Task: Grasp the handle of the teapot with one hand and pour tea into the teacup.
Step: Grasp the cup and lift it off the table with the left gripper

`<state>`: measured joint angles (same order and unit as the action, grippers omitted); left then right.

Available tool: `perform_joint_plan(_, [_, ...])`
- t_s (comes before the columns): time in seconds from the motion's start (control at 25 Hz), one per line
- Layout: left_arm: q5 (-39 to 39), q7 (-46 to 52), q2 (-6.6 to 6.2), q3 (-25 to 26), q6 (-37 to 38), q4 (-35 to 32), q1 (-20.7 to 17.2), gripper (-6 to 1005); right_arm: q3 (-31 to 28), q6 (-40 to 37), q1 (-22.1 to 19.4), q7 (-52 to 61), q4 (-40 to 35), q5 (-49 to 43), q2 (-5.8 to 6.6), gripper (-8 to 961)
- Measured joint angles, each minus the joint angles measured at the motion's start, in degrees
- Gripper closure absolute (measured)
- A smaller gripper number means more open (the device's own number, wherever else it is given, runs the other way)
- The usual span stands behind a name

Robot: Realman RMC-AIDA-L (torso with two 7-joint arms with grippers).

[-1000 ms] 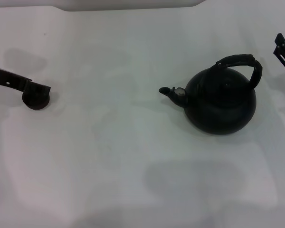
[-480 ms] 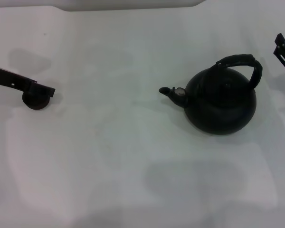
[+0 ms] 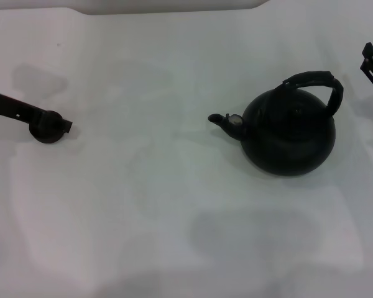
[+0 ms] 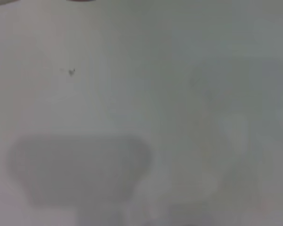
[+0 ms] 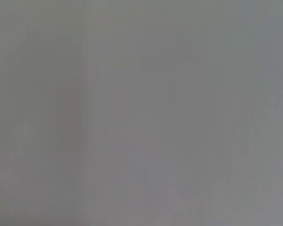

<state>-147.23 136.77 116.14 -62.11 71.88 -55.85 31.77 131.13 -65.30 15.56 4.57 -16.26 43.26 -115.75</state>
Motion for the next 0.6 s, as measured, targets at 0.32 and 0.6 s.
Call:
perform_joint_plan(0.32, [-1.75, 0.0, 0.38, 0.18, -0.06, 0.36, 0.59, 134, 0.0, 0.47, -0.06, 0.0, 0.0, 0.07, 0.0, 81])
perform_joint_plan(0.6, [-1.75, -0.02, 0.4, 0.0, -0.11, 0.16, 0.78, 146, 0.0, 0.64, -0.09, 0.0, 0.0, 0.08, 0.0, 81])
